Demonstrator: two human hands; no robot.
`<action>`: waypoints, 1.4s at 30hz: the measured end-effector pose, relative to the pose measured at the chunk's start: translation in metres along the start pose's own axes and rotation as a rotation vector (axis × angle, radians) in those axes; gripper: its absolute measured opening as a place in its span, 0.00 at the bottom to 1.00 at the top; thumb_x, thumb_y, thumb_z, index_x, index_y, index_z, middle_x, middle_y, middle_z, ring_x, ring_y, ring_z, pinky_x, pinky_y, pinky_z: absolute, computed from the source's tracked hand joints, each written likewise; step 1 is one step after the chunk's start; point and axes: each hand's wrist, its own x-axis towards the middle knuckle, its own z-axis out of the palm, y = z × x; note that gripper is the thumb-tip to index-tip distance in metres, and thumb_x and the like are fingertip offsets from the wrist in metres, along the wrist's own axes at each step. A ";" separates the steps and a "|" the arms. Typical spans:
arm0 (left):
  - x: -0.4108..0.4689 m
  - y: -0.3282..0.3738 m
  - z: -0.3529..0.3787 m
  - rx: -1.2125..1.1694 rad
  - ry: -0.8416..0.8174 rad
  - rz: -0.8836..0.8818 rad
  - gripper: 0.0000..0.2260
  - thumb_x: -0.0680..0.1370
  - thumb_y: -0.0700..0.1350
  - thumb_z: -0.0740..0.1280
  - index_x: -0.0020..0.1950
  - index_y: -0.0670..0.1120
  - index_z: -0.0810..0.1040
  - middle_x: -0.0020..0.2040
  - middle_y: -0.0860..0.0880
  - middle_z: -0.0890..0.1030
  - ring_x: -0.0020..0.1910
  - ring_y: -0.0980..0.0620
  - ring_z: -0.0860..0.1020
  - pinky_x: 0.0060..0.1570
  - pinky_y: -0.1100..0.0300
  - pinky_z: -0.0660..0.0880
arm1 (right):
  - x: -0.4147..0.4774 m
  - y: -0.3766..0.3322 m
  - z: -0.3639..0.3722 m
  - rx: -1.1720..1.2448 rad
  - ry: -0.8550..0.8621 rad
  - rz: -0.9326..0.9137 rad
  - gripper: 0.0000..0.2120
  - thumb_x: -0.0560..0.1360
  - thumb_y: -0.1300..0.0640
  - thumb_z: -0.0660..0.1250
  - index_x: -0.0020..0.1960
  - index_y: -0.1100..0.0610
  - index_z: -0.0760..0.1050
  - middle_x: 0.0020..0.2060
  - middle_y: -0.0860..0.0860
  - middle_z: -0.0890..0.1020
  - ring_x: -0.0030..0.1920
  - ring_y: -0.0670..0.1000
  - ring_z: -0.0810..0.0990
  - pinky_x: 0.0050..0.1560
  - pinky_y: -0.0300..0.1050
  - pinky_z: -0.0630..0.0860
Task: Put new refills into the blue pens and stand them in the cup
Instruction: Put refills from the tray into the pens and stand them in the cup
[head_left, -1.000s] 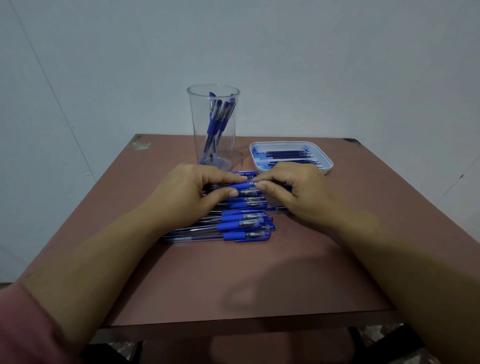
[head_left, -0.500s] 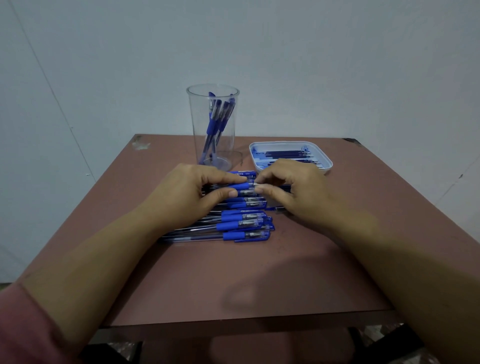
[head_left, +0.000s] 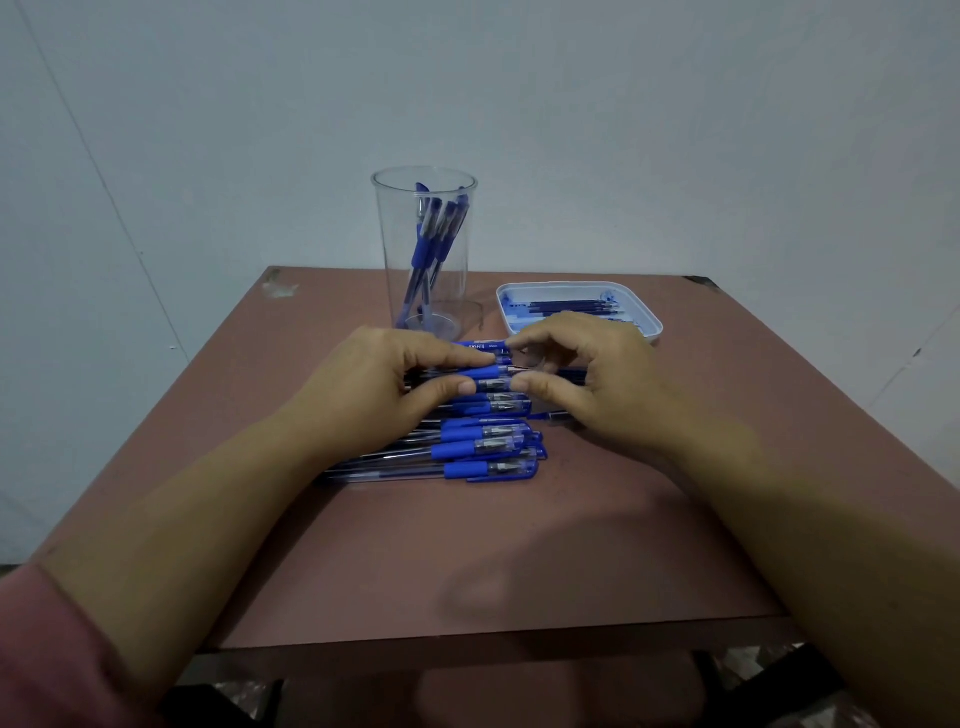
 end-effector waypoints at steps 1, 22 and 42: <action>0.000 0.000 0.000 -0.002 0.002 0.000 0.14 0.76 0.50 0.71 0.60 0.62 0.79 0.48 0.59 0.84 0.45 0.61 0.81 0.47 0.59 0.78 | -0.001 0.000 -0.002 0.003 0.001 0.001 0.11 0.73 0.51 0.72 0.56 0.48 0.78 0.45 0.43 0.81 0.44 0.44 0.79 0.45 0.39 0.77; 0.000 -0.004 -0.003 -0.014 0.062 0.016 0.13 0.75 0.48 0.72 0.59 0.60 0.81 0.47 0.67 0.81 0.48 0.67 0.80 0.50 0.68 0.75 | -0.011 0.012 -0.029 -0.009 -0.142 0.235 0.04 0.75 0.50 0.70 0.47 0.43 0.76 0.37 0.47 0.78 0.36 0.46 0.75 0.37 0.39 0.73; -0.004 0.001 -0.003 0.179 0.139 0.166 0.12 0.73 0.53 0.70 0.56 0.53 0.84 0.42 0.53 0.86 0.36 0.56 0.82 0.35 0.54 0.80 | -0.003 -0.009 0.015 0.109 0.068 0.078 0.07 0.73 0.58 0.73 0.51 0.56 0.82 0.42 0.41 0.81 0.44 0.41 0.80 0.44 0.30 0.74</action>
